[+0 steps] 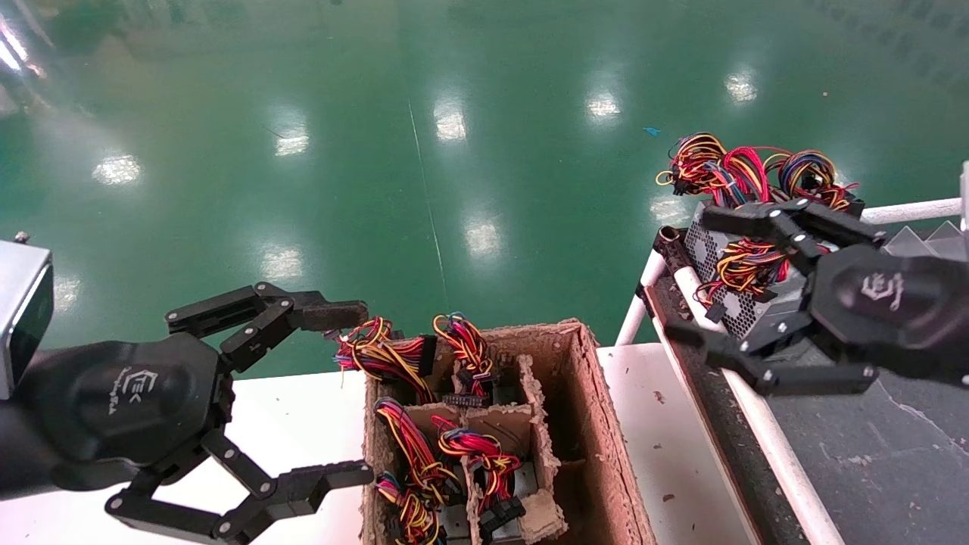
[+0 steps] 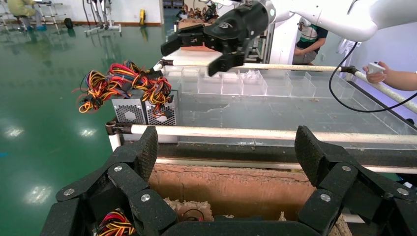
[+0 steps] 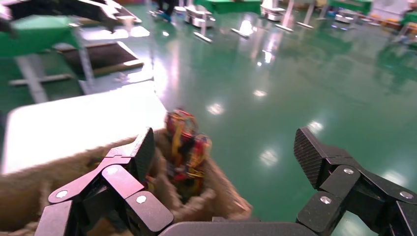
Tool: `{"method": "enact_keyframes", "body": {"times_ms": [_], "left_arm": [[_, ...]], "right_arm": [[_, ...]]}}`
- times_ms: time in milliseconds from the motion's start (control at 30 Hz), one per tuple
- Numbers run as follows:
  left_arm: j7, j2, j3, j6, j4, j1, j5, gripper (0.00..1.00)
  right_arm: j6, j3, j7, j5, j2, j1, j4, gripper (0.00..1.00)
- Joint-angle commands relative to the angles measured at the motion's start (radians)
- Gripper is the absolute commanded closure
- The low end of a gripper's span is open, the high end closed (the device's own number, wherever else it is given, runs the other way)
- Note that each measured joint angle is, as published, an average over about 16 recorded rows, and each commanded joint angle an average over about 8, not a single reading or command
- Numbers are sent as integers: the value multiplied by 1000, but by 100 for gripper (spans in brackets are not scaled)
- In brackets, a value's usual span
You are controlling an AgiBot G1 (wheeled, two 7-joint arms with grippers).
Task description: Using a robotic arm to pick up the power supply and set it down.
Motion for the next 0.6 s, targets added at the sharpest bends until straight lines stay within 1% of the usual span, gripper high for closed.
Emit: {"method": "enact_keyframes", "body": {"times_ms": [33,600], "left_arm": [[0,0,0,0,0,0,0,0],[0,0,0,0,0,0,0,0]], "right_arm": [[-5,-4,12,16,-2,-13,25,0],[-45,-36,107,142,-19,-111,220,0]]}}
